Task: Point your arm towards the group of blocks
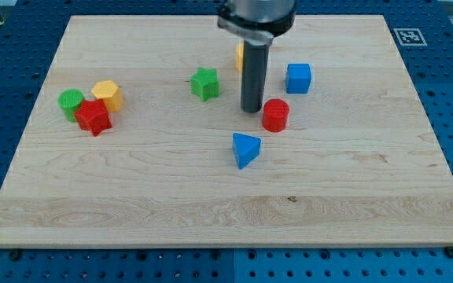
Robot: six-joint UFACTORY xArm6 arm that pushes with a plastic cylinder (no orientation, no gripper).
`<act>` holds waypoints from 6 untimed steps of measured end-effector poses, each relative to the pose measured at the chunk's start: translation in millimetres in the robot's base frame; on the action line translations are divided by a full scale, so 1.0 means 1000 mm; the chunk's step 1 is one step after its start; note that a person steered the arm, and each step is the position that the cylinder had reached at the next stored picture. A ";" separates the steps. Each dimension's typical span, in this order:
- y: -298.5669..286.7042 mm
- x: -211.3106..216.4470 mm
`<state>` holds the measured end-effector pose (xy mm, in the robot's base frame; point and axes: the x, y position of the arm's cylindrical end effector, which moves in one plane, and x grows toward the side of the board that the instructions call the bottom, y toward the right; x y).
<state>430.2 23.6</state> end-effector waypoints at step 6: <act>-0.271 0.051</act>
